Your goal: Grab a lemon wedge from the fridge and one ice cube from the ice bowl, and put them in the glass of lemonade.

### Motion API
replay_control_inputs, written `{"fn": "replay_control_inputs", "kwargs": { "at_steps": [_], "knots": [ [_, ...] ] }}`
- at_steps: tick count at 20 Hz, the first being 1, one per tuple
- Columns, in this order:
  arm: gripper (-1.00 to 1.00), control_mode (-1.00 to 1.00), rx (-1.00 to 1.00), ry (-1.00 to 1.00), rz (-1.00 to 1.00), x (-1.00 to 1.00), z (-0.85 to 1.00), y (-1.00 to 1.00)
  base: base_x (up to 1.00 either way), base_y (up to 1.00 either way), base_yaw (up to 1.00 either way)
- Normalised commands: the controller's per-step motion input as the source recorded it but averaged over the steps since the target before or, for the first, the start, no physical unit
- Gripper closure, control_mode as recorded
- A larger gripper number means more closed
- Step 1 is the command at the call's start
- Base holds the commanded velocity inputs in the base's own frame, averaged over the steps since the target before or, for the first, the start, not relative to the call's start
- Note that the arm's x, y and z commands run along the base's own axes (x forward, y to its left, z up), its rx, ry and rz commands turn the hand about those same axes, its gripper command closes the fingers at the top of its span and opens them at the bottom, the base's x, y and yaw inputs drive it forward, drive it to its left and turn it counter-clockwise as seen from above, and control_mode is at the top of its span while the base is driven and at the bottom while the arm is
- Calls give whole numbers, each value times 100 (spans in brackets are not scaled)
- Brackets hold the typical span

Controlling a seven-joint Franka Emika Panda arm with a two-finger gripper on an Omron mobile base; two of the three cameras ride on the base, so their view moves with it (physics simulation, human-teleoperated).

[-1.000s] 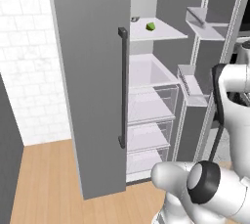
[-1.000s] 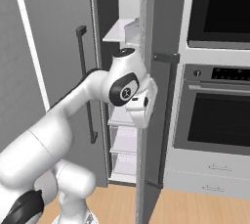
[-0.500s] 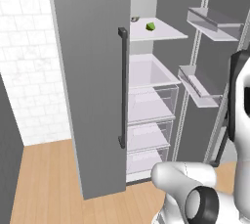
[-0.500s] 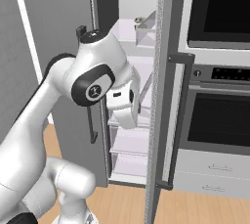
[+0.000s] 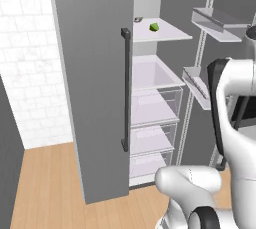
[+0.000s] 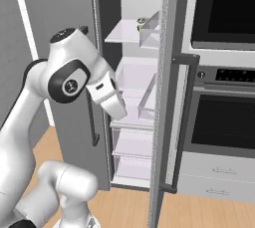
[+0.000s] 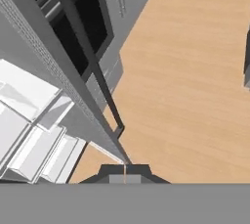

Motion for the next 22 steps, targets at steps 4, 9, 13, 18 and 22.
{"fn": "replay_control_inputs", "kwargs": {
  "at_steps": [4, 9, 13, 18, 22],
  "knots": [
    [-100, -100, -10, 4, 0, 38, -59, 22, 0, 0, 0],
    [-100, -100, -18, 18, 1, 26, 3, 12, 0, 0, 0],
    [-100, -100, -23, 20, 17, 41, 26, 28, 0, 0, 0],
    [-100, -100, -5, -7, 21, 94, -21, 10, 0, 0, 0],
    [-100, -100, -2, -2, 12, 100, -6, -2, 0, 0, 0]
  ]
}}
